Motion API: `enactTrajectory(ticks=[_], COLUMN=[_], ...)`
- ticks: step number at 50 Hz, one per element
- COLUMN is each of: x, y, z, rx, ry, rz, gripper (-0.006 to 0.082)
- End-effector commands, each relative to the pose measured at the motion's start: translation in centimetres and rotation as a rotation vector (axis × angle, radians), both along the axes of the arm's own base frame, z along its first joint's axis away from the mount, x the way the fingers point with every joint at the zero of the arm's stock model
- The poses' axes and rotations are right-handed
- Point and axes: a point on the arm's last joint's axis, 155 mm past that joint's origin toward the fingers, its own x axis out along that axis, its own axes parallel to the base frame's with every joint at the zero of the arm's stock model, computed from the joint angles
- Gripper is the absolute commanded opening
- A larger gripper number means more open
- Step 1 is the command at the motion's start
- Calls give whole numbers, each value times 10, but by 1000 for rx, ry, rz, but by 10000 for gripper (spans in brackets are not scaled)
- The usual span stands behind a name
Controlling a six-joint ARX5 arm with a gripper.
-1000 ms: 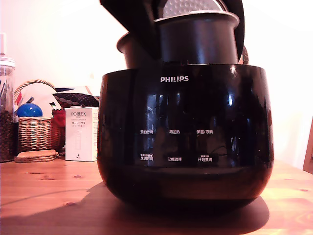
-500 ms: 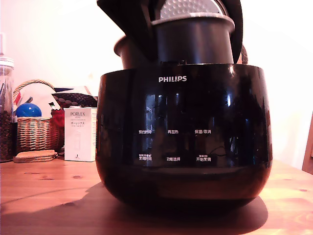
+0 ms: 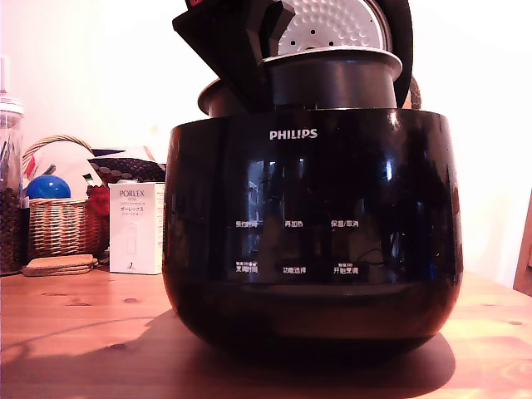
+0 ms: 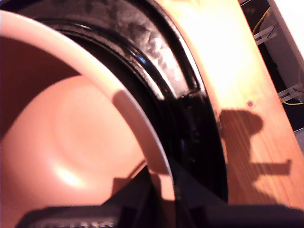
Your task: Place the pot you are holding inside the rice cooker
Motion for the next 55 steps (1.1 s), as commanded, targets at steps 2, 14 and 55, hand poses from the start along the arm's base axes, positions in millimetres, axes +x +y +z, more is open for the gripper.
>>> enactTrajectory(ticks=[2,14,55], x=[-2,4,17], y=[3,-1,5], z=[-3,-1,33], rx=[12,-5,-19], ry=[13,-11,-67], rz=[13,14,144], gripper=[2,98,169])
